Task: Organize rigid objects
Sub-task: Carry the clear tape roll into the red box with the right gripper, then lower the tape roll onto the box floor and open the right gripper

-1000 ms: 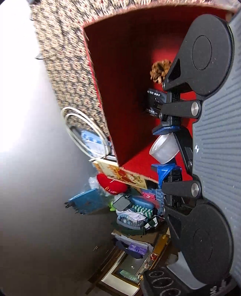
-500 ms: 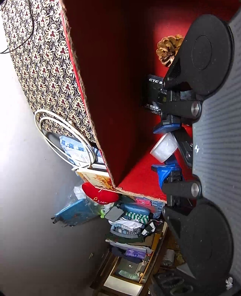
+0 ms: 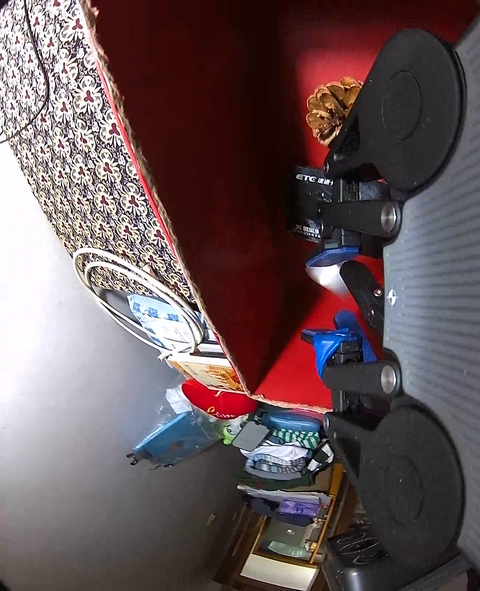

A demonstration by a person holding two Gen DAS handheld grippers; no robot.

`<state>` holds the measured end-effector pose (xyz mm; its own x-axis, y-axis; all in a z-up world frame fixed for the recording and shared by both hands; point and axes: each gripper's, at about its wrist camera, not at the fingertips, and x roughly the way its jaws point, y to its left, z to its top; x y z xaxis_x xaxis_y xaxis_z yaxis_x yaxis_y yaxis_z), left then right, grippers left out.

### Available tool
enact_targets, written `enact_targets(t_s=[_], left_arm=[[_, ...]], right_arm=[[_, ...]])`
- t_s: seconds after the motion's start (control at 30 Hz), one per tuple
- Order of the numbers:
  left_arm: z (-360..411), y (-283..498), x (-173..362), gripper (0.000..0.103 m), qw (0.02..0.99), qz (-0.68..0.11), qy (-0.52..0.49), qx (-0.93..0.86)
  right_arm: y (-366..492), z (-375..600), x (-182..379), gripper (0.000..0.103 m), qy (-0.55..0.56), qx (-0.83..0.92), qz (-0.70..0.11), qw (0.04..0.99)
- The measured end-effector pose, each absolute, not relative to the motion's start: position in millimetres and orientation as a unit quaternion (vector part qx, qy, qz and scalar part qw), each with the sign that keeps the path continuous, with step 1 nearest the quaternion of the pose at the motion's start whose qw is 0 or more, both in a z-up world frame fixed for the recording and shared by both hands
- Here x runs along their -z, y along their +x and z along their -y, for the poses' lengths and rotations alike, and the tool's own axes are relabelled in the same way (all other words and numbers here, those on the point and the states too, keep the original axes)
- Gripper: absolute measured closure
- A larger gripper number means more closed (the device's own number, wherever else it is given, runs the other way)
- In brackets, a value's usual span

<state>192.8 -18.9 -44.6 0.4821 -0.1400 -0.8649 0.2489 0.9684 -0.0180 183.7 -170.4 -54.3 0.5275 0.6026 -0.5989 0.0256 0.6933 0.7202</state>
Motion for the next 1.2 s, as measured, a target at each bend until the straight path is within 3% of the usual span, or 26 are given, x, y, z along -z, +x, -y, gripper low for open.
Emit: enact_targets(t_s=[1.2], left_arm=[[24.0, 185.9, 44.9, 0.047, 0.873, -0.473, 0.082, 0.088]], right_arm=[[174.7, 170.6, 48.1, 0.081, 0.306, -0.086, -0.438, 0.841]])
